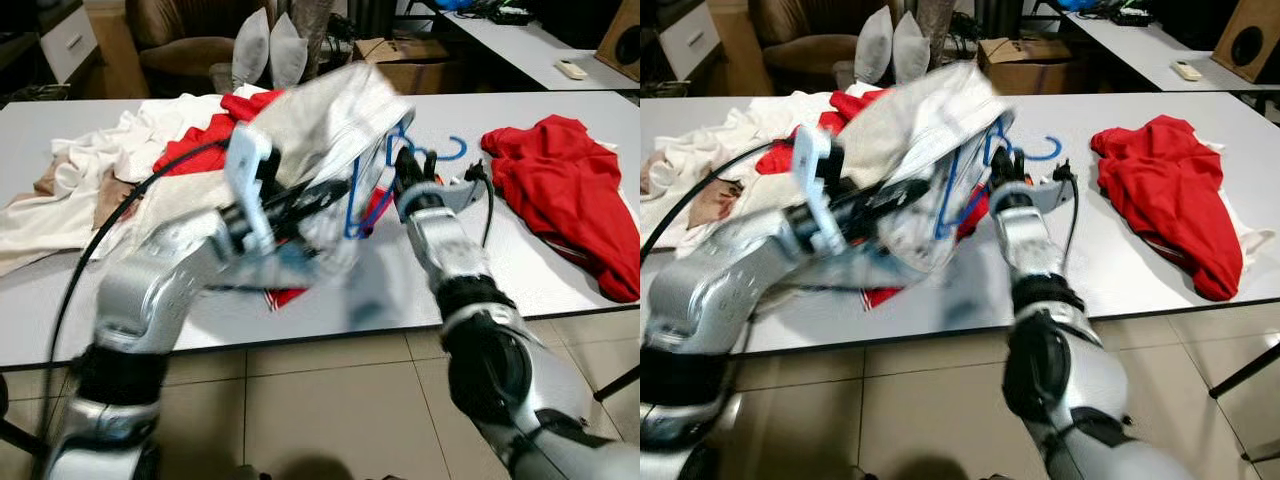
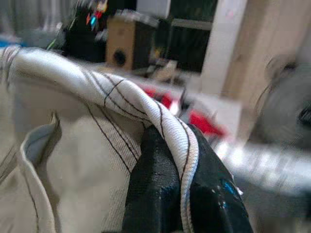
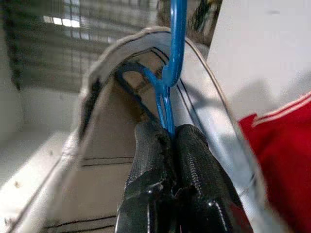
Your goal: Hang hanger
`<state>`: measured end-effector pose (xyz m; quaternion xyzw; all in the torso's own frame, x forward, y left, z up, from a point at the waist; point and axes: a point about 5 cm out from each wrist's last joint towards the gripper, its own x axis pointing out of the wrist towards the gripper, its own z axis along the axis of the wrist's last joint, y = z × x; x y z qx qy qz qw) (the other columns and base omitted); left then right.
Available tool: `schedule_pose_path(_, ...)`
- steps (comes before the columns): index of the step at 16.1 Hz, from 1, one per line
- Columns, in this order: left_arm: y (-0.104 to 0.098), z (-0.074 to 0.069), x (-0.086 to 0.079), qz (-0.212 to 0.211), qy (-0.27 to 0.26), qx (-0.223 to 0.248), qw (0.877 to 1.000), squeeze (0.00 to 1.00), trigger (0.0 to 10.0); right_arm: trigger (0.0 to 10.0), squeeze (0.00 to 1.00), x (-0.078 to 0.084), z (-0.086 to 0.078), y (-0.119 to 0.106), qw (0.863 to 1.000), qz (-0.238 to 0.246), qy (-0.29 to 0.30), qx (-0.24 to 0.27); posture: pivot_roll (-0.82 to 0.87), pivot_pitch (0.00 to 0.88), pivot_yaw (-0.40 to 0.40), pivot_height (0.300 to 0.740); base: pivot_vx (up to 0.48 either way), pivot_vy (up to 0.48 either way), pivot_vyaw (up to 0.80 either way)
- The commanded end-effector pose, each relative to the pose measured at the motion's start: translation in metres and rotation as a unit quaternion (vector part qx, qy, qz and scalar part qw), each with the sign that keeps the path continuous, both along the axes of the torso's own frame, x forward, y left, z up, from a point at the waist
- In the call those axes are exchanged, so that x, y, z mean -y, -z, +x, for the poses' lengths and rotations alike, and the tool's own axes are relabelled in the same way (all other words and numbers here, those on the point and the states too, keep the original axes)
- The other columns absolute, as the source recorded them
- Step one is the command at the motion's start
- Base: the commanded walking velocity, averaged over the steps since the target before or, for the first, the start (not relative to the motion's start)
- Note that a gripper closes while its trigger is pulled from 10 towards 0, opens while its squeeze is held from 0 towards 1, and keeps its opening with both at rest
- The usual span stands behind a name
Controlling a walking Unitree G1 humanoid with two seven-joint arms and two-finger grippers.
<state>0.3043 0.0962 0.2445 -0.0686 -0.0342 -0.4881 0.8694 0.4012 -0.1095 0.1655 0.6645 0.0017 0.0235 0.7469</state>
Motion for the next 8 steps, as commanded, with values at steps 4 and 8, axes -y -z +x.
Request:
schedule_pose_path(4, -0.045, 0.002, 0.026, -0.091, 0.043, 0.014, 0.995, 0.00, 0.0, 10.0, 0.00, -0.010, -0.001, 0.005, 0.997, -0.038, 0.044, -0.059, -0.02, 0.013, 0.002, 0.740, 0.000, 0.000, 0.00)
schedule_pose_path(8, -0.076, 0.013, 0.037, -0.176, 0.017, 0.008, 0.984, 0.00, 0.0, 10.0, 0.00, -0.022, -0.013, 0.038, 0.974, -0.164, 0.009, -0.159, -0.03, 0.006, 0.014, 0.740, 0.000, 0.000, 0.00)
